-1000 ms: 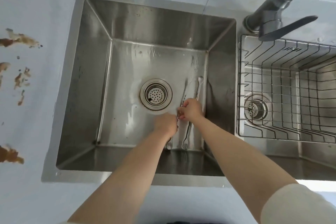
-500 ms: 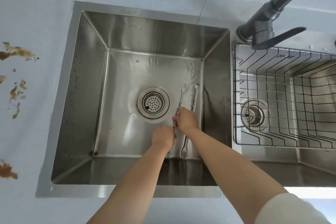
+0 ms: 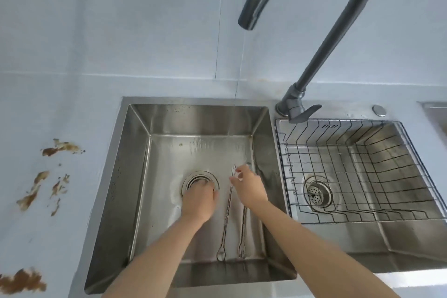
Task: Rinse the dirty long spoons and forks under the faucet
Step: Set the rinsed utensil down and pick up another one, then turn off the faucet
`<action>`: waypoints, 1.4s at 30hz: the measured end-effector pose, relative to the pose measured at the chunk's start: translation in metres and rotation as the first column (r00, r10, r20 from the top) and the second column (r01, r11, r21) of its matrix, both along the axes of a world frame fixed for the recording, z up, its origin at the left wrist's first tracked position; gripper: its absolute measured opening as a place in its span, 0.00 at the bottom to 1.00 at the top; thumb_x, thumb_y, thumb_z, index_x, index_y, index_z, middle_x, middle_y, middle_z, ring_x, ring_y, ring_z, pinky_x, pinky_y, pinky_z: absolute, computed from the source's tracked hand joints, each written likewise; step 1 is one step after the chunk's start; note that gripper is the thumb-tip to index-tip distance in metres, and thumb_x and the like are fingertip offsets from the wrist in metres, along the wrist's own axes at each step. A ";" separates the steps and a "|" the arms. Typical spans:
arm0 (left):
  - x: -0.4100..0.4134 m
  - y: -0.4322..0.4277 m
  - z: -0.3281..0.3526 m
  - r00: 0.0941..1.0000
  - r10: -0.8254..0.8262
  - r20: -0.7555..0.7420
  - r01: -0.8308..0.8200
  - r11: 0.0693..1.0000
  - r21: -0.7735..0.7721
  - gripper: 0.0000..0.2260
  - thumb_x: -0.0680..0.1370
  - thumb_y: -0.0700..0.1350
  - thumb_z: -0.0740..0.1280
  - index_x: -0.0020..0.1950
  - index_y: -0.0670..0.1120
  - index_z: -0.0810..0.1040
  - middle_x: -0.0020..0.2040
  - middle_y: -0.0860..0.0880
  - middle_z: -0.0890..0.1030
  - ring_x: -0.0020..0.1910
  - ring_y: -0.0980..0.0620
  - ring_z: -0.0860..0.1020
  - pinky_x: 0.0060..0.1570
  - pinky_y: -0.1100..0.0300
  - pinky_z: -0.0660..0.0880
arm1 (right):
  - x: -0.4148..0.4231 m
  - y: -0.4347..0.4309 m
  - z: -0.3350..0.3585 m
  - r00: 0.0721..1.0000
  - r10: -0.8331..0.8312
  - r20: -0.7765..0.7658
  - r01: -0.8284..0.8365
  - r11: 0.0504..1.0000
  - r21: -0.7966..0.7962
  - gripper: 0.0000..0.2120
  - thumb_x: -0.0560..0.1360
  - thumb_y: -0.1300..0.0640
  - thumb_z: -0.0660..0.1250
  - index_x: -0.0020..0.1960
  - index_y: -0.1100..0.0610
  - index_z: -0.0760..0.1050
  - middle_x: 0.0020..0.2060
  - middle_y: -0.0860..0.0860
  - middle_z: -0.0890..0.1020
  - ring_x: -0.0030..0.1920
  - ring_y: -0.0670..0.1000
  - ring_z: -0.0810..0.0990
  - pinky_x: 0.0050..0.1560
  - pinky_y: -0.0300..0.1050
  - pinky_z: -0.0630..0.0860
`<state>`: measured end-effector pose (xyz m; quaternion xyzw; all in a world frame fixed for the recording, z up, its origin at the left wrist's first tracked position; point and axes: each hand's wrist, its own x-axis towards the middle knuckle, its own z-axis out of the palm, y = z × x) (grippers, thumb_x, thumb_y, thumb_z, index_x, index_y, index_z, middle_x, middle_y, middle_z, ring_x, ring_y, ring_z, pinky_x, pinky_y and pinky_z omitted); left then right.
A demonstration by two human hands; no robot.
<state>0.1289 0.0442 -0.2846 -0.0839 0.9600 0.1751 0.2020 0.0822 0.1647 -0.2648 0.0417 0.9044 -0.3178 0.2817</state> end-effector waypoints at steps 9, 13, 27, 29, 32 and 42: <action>-0.081 -0.021 0.160 0.884 0.146 -0.445 -0.062 0.978 0.197 0.19 0.78 0.50 0.61 0.67 0.43 0.69 0.64 0.43 0.74 0.61 0.45 0.74 0.59 0.52 0.71 | -0.049 0.047 0.107 0.886 -0.374 -0.273 0.280 0.902 -0.328 0.19 0.79 0.56 0.59 0.68 0.59 0.62 0.43 0.50 0.76 0.39 0.48 0.73 0.38 0.41 0.71; -0.112 -0.012 0.247 0.761 0.216 -0.612 0.014 0.938 0.347 0.26 0.76 0.49 0.65 0.71 0.45 0.62 0.66 0.43 0.71 0.63 0.45 0.72 0.61 0.52 0.69 | -0.071 0.073 0.131 0.789 -0.518 -0.330 0.370 0.830 -0.418 0.21 0.78 0.57 0.59 0.69 0.58 0.59 0.34 0.48 0.73 0.33 0.49 0.73 0.30 0.41 0.68; -0.150 0.013 0.311 0.737 -0.031 -0.676 0.163 0.978 0.133 0.17 0.75 0.40 0.67 0.64 0.47 0.74 0.41 0.46 0.69 0.44 0.45 0.72 0.47 0.57 0.69 | -0.105 0.095 0.124 0.919 -0.280 -0.278 0.245 0.957 -0.156 0.09 0.78 0.61 0.59 0.55 0.64 0.72 0.43 0.57 0.77 0.43 0.56 0.78 0.43 0.48 0.74; -0.150 0.013 0.310 0.741 -0.024 -0.671 0.159 0.977 0.140 0.15 0.75 0.39 0.67 0.62 0.46 0.75 0.38 0.47 0.69 0.42 0.47 0.70 0.44 0.57 0.70 | -0.108 0.095 0.121 0.915 -0.293 -0.278 0.257 0.953 -0.159 0.06 0.78 0.61 0.58 0.49 0.63 0.72 0.42 0.57 0.77 0.42 0.56 0.77 0.42 0.46 0.73; -0.150 0.014 0.310 0.733 -0.009 -0.680 0.145 0.979 0.142 0.15 0.75 0.39 0.67 0.61 0.46 0.75 0.40 0.45 0.71 0.42 0.47 0.71 0.46 0.55 0.72 | -0.111 0.095 0.120 0.907 -0.297 -0.299 0.261 0.953 -0.157 0.05 0.78 0.62 0.57 0.45 0.61 0.71 0.40 0.57 0.77 0.40 0.56 0.76 0.40 0.46 0.72; -0.148 0.018 0.308 0.732 -0.008 -0.681 0.108 0.989 0.105 0.13 0.76 0.40 0.65 0.60 0.44 0.75 0.38 0.47 0.70 0.42 0.45 0.72 0.48 0.54 0.73 | -0.126 0.095 0.123 0.907 -0.252 -0.337 0.212 0.965 -0.151 0.05 0.77 0.62 0.58 0.46 0.62 0.71 0.45 0.61 0.78 0.39 0.57 0.75 0.43 0.53 0.78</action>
